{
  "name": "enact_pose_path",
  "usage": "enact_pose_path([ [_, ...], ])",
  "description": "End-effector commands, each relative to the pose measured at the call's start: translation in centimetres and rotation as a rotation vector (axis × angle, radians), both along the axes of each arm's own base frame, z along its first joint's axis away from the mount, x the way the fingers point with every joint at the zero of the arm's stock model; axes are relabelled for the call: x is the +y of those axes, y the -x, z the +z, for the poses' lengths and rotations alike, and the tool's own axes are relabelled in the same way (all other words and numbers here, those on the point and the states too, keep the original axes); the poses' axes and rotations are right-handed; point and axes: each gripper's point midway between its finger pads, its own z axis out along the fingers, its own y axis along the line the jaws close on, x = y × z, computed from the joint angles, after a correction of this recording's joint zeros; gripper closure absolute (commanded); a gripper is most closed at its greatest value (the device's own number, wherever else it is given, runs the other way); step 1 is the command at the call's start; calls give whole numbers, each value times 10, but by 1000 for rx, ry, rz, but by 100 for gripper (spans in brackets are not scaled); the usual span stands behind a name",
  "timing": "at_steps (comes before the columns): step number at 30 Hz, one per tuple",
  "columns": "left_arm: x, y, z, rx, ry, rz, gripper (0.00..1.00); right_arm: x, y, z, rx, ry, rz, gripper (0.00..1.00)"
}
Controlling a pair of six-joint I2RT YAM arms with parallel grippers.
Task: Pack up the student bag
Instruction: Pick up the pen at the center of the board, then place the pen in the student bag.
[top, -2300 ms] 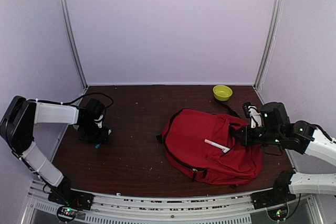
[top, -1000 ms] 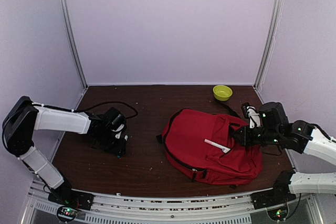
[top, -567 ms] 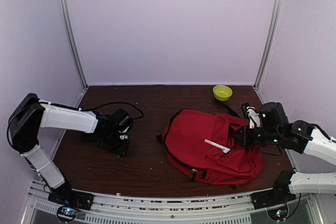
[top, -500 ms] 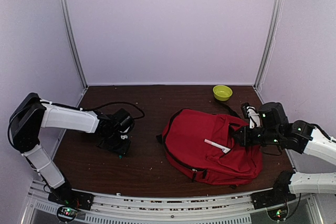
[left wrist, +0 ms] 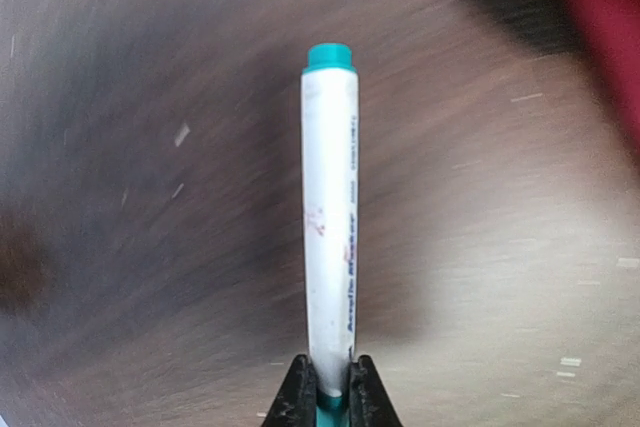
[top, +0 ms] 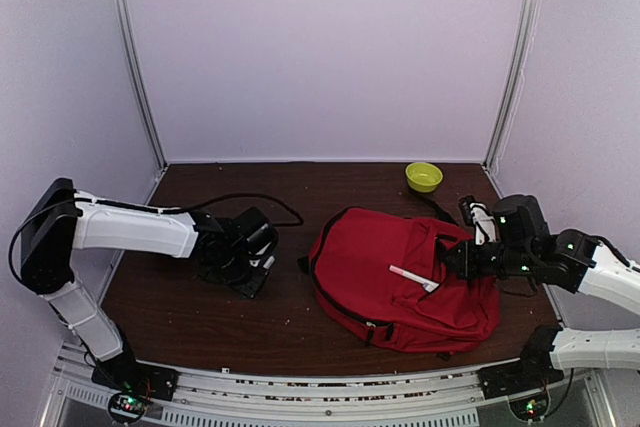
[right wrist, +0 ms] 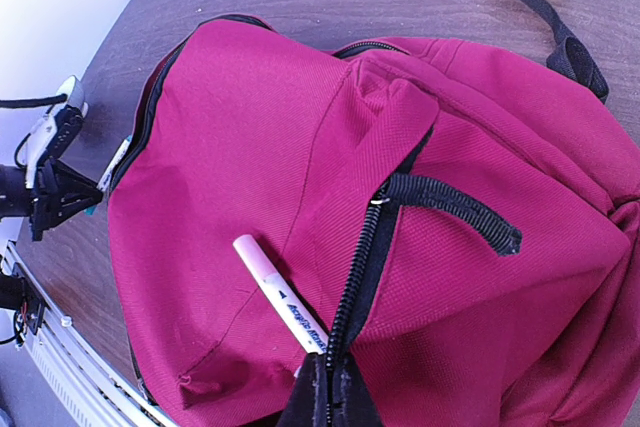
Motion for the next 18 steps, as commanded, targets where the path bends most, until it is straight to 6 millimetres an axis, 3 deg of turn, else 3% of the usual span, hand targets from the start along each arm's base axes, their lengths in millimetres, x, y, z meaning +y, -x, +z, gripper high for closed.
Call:
enact_pose_path([
  [1,-51,1,50,-115,88,-181,100,6,-3,16,-30,-38,6,100],
  [7,-108,23,89,-146,192,-360,100,4,-1,14,-31,-36,4,100],
  [18,-178,43,103,-96,287,-493,100,2,2,14,-34,-45,2,100],
])
